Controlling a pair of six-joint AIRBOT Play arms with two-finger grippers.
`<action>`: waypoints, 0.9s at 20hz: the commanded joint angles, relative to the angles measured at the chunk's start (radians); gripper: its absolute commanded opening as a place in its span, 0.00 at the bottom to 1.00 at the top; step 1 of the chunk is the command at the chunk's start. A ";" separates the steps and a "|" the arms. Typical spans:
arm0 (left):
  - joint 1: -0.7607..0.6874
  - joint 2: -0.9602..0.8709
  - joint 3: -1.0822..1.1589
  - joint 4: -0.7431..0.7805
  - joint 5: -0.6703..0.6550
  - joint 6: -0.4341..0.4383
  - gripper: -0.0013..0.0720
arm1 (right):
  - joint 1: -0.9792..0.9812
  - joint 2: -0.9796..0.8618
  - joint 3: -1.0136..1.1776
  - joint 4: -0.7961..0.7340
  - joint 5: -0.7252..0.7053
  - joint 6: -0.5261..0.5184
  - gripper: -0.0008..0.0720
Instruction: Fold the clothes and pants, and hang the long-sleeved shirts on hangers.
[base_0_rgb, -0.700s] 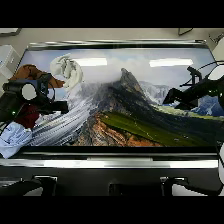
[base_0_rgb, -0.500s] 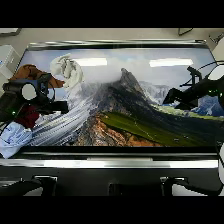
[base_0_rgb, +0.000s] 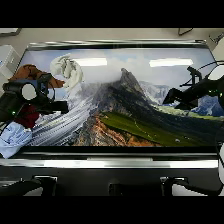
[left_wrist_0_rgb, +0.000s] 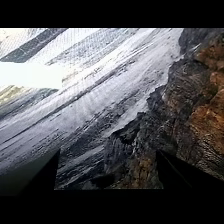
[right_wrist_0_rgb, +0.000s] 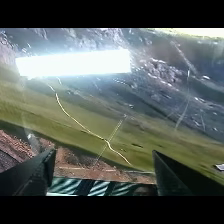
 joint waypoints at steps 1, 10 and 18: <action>-0.001 0.000 0.000 0.000 0.005 0.000 0.98 | 0.001 -0.001 0.000 0.008 -0.051 0.004 0.94; 0.001 -0.058 -0.001 0.004 0.398 -0.004 0.98 | 0.001 -0.001 -0.001 -0.072 -0.312 0.003 0.94; 0.229 -0.485 0.496 0.015 0.705 -0.134 0.98 | 0.001 -0.047 -0.001 -0.097 -0.280 -0.008 0.94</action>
